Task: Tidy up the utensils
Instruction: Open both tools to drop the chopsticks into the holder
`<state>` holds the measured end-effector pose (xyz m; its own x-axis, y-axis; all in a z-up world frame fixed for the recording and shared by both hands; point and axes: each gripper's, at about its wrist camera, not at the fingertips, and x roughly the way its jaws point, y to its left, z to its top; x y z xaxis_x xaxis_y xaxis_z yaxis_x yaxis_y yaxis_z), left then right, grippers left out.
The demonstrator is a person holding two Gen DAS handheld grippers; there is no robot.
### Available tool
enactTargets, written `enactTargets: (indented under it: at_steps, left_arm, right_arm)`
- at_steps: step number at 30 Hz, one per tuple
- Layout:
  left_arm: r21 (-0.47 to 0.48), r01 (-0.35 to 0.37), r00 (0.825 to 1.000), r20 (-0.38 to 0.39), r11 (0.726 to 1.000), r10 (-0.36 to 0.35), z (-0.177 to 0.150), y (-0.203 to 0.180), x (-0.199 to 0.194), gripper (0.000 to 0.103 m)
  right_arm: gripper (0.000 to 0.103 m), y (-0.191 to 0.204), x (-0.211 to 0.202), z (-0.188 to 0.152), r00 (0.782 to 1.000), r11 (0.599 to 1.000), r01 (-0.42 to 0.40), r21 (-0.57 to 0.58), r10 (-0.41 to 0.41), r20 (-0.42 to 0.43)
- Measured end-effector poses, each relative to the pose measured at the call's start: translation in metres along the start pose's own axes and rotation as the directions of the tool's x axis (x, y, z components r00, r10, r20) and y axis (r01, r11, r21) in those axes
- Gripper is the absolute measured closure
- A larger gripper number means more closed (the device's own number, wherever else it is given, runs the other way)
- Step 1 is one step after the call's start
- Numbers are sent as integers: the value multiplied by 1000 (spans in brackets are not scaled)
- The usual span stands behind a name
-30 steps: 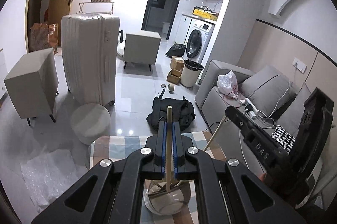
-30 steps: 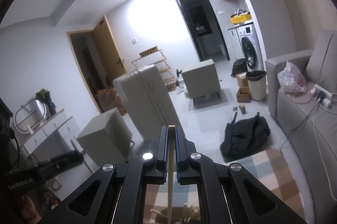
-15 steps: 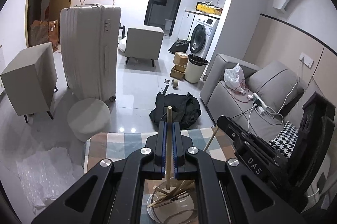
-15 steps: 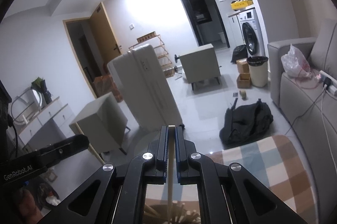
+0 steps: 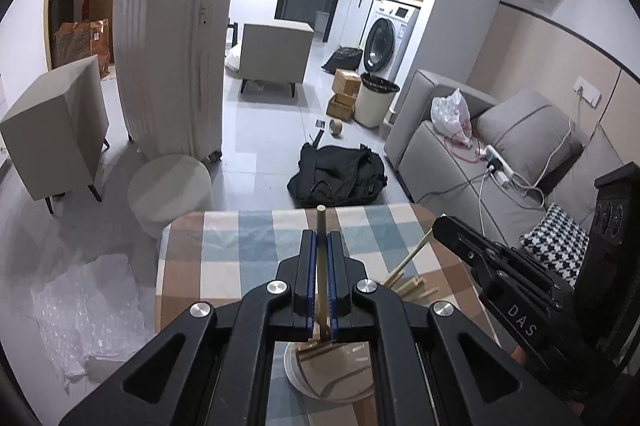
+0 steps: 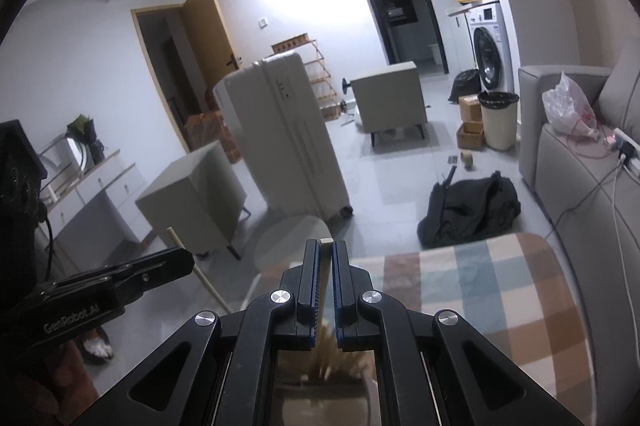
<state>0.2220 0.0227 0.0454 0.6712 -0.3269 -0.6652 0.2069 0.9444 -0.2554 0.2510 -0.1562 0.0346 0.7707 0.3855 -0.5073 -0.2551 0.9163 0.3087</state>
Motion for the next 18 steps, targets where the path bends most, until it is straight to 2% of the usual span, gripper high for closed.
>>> enactTargets:
  at_steps: [5, 6, 10, 12, 14, 16, 18]
  left_arm:
    - [14, 14, 997, -82, 1000, -13, -10, -4, 11, 102]
    - [13, 16, 995, -94, 1000, -15, -13, -4, 12, 102]
    - [0, 46, 977, -210, 999, -45, -21, -4, 21, 100]
    - [-5, 24, 978, -208, 1000, -25, -24, -4, 15, 100]
    - [-14, 6, 981, -196, 1000, -9, -26, -3, 5, 94]
    - [-36, -12, 982, -189, 999, 5, -28, -1, -5, 72]
    - [-57, -25, 987, -160, 998, 16, -29, -2, -21, 63]
  right_arm:
    - [98, 1, 3, -14, 997, 1000, -22, -10, 21, -75]
    - [95, 1, 3, -16, 996, 1000, -18, -19, 17, -83]
    - [94, -1, -3, -27, 993, 999, -22, -23, 19, -121]
    - [89, -3, -12, -31, 992, 1000, -17, -14, 15, -123]
    - [82, -6, -27, -35, 994, 1000, -14, 4, 14, -108]
    - [76, -9, -40, -39, 995, 1000, -1, 16, 3, -97]
    - [68, -13, -55, -43, 996, 999, 13, 35, -10, -92]
